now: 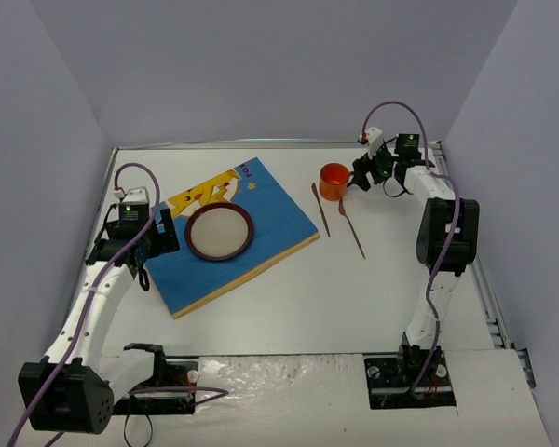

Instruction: Set the dinner table for one person

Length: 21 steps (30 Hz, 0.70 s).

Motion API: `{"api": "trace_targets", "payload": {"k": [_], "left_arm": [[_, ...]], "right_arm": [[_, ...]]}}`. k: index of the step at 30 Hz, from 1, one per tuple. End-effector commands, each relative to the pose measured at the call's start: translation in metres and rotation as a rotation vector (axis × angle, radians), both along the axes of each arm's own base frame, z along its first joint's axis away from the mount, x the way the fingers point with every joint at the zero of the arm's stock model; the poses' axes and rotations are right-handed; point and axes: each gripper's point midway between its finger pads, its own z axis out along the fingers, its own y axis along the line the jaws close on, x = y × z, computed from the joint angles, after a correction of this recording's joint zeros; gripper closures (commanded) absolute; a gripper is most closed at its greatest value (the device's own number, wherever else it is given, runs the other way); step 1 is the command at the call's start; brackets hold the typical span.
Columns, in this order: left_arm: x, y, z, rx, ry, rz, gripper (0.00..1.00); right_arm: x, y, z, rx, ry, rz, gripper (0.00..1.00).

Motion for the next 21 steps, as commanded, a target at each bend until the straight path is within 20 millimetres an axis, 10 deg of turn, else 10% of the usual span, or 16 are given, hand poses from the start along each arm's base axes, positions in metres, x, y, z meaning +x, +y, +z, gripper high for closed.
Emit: {"api": "trace_targets", "payload": {"k": [1, 21], "left_arm": [[0.011, 0.005, 0.013, 0.02, -0.058, 0.01, 0.03], [0.01, 0.005, 0.014, 0.02, -0.059, 0.003, 0.03]], "right_arm": [[0.018, 0.004, 0.02, -0.041, -0.136, 0.117, 0.28], [0.016, 0.027, 0.009, -0.022, -0.151, 0.237, 0.44]]}}
